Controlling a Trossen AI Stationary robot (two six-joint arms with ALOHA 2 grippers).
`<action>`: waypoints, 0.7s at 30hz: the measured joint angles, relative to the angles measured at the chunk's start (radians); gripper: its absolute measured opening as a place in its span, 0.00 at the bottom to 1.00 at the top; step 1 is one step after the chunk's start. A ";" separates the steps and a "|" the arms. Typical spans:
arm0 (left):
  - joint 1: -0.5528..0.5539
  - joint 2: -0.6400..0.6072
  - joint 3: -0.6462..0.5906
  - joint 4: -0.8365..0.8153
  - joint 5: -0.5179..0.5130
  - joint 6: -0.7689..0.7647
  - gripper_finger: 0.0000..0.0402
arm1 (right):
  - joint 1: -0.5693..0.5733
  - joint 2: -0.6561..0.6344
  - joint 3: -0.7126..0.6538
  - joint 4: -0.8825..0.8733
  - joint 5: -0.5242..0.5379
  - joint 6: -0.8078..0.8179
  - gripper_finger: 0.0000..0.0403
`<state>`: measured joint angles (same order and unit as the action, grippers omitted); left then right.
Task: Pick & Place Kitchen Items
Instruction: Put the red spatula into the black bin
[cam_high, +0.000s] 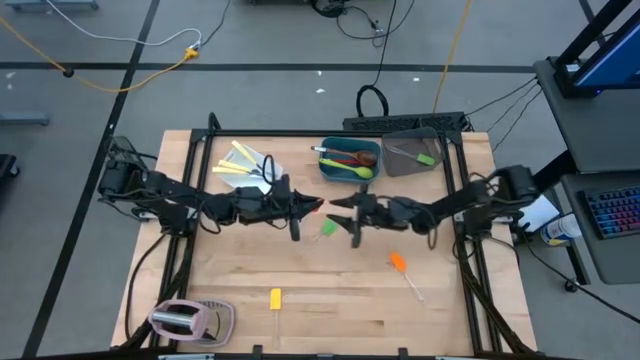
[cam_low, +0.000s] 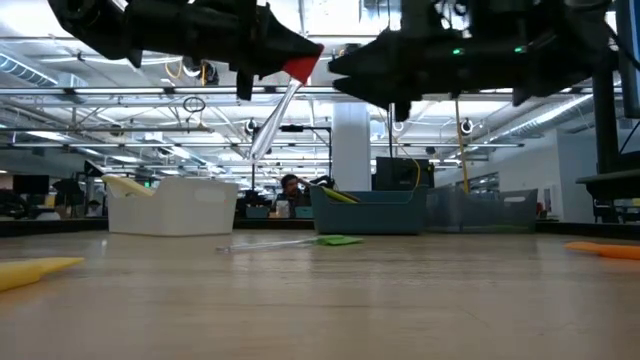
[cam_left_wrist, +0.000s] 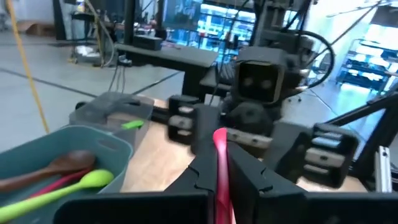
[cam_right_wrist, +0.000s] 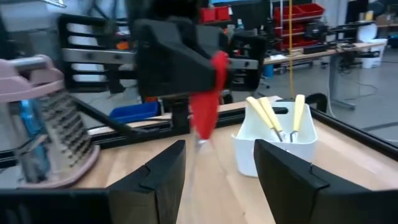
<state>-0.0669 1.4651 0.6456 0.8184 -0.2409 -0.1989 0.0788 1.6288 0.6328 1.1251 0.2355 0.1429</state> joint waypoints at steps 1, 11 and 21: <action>0.000 0.000 0.000 0.004 0.008 0.009 0.03 | -0.010 0.017 0.016 -0.001 -0.001 0.002 0.45; 0.012 -0.001 0.000 0.020 0.013 0.063 0.04 | -0.093 0.093 0.091 0.002 -0.156 0.092 0.45; 0.029 -0.001 0.002 0.021 0.012 0.065 0.04 | -0.113 0.121 0.146 0.017 -0.266 0.074 0.45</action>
<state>-0.0379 1.4643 0.6476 0.8398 -0.2287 -0.1338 -0.0340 1.7499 0.7788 1.1421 -0.0307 0.2165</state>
